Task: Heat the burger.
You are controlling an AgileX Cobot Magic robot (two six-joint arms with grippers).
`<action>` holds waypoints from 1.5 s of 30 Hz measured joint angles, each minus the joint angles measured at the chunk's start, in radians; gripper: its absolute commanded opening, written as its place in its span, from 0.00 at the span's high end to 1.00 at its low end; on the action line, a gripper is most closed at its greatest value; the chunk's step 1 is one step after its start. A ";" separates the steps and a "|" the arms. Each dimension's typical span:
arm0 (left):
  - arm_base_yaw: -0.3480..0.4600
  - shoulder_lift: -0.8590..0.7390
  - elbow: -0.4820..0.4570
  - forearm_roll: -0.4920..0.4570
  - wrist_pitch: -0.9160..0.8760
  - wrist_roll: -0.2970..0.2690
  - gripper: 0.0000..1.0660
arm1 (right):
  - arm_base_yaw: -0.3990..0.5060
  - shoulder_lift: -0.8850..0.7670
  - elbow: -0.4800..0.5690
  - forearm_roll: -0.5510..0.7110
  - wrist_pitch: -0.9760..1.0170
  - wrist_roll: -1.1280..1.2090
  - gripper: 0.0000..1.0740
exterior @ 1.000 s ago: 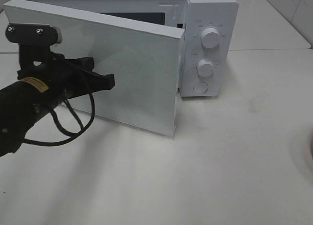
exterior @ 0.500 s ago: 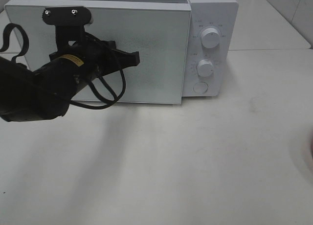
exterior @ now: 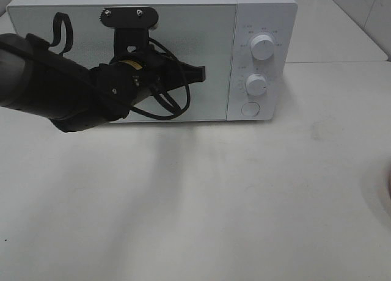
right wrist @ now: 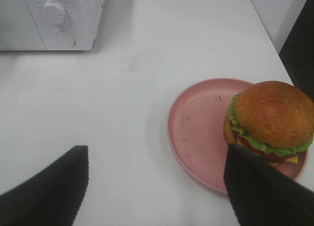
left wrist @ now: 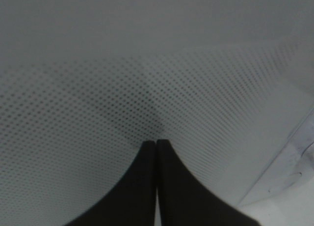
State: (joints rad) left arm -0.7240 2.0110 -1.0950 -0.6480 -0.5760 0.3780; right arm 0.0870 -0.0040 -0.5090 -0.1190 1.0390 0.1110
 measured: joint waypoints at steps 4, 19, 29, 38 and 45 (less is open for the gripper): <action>-0.003 0.000 -0.006 -0.001 0.025 0.002 1.00 | 0.000 0.000 0.000 0.000 0.000 0.000 0.30; -0.050 -0.136 0.082 -0.036 0.484 0.012 0.06 | 0.000 0.000 0.000 0.001 0.000 0.000 0.30; -0.049 -0.263 0.082 0.234 0.928 0.005 0.08 | 0.000 0.000 0.000 0.001 0.000 0.000 0.30; -0.049 -0.344 0.082 0.479 1.222 -0.221 0.08 | 0.000 0.000 0.000 0.001 0.000 0.000 0.30; -0.045 -0.356 0.082 0.600 1.364 -0.356 0.08 | 0.000 0.000 0.000 0.001 0.000 0.000 0.30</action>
State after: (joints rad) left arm -0.7690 1.6550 -1.0130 -0.0480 0.7880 0.0220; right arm 0.0870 -0.0040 -0.5090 -0.1180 1.0390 0.1110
